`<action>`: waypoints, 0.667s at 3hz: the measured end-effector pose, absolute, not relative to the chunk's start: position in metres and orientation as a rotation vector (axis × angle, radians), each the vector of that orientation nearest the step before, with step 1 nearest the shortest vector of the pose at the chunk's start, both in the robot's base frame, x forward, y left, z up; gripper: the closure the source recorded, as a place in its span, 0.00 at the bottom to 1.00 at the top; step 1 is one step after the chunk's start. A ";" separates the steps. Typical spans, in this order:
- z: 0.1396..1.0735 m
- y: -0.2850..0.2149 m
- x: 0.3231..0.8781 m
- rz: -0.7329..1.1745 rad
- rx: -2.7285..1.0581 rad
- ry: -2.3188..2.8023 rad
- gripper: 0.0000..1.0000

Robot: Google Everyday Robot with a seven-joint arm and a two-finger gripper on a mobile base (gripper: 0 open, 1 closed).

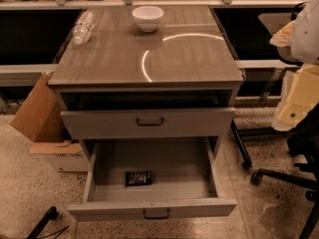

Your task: Pick rxbar chocolate from middle drawer and place on counter

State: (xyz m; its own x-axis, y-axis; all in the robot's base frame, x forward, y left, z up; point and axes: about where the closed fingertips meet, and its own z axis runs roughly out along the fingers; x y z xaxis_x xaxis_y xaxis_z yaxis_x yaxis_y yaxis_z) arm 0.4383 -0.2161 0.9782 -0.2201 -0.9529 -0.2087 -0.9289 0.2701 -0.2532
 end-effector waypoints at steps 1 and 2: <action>0.975 -0.215 0.438 -0.098 -1.727 2.222 0.00; 0.940 -0.196 0.438 -0.009 -1.802 2.175 0.00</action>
Offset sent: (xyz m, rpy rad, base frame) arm -0.0004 0.0439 -0.0892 0.0851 0.1162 0.1745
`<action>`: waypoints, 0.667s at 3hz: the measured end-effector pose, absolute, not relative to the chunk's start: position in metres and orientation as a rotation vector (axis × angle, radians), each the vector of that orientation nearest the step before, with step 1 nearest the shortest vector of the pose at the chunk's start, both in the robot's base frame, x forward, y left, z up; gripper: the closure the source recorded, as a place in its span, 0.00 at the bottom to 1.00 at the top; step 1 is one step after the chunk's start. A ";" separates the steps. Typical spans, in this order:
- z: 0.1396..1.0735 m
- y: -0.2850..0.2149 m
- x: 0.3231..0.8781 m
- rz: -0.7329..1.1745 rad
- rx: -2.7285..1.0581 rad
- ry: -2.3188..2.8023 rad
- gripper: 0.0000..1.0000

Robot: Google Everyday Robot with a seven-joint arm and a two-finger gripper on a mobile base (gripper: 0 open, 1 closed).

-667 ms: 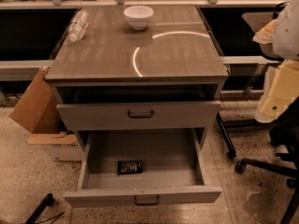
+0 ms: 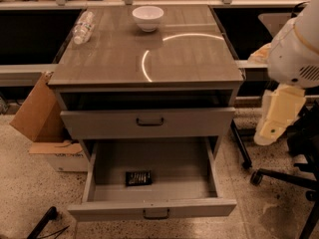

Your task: Pick rxbar chocolate from middle drawer and place on counter

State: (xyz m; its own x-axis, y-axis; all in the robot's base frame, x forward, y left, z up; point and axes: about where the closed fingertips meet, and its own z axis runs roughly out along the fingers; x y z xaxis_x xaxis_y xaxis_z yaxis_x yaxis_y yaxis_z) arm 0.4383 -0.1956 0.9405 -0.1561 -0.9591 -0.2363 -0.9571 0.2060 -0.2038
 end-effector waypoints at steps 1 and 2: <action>0.894 -0.167 0.429 0.097 -1.868 2.130 0.00; 0.835 -0.128 0.406 0.252 -1.913 2.118 0.00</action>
Offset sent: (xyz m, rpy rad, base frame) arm -0.0496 0.1093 -0.1640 0.1836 0.2318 0.1553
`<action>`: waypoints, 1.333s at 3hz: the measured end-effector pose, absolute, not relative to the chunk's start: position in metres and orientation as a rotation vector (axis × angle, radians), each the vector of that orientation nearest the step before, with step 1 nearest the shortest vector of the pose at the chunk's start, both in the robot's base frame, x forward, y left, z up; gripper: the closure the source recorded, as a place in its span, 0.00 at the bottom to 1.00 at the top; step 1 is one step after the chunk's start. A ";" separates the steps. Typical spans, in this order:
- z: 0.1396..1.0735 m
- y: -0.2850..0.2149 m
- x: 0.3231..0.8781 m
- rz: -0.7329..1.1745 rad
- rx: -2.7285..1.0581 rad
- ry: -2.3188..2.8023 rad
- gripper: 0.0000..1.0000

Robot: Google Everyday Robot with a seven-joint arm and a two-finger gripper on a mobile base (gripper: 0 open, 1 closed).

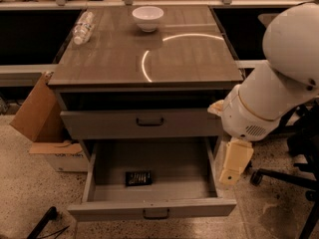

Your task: Pick rxbar chocolate from middle drawer and place on counter

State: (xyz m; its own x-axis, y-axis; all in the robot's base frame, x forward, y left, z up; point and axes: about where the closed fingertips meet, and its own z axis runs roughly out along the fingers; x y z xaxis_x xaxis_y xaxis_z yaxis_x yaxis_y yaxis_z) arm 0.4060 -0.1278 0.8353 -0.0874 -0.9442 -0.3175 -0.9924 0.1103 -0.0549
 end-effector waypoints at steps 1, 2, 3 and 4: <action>0.835 -0.128 0.406 0.252 -1.912 2.118 0.00; 0.815 -0.122 0.410 0.274 -1.892 2.120 0.00; 0.755 -0.107 0.420 0.317 -1.844 2.095 0.00; 0.715 -0.088 0.429 0.347 -1.808 2.053 0.00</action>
Offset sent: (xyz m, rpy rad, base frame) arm 0.0116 0.0134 -0.0554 0.0545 0.0208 -0.0272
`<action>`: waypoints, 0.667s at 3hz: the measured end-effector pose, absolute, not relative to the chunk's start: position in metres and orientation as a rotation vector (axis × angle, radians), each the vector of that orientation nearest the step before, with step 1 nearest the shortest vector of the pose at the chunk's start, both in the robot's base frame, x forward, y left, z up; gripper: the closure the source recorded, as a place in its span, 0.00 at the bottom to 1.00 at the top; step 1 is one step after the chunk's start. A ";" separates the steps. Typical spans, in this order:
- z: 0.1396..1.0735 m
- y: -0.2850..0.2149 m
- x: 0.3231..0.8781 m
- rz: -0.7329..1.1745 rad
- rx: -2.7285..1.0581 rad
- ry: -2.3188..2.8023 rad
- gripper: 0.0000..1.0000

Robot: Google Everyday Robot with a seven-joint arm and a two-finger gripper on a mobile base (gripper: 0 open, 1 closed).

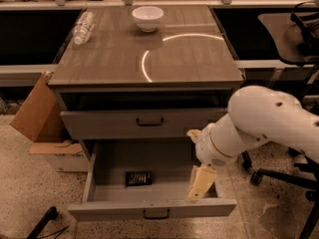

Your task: Pick rxbar chocolate from middle drawer and place on counter

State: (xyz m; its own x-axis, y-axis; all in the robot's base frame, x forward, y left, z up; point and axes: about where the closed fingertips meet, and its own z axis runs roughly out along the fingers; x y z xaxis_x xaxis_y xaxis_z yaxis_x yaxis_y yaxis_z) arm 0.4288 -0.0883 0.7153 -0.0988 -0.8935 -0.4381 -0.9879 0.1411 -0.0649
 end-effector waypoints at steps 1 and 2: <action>0.675 -0.062 0.440 0.409 -1.753 2.002 0.00; 0.675 -0.062 0.440 0.409 -1.753 2.002 0.00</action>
Offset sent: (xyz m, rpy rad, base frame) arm 0.0054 0.0209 -0.0339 0.0656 -0.0022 0.0021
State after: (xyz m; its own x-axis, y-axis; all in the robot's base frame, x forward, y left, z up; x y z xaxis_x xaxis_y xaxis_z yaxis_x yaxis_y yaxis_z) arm 0.4396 -0.0625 0.6750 -0.0953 -0.8543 -0.5111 -0.9863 0.1506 -0.0679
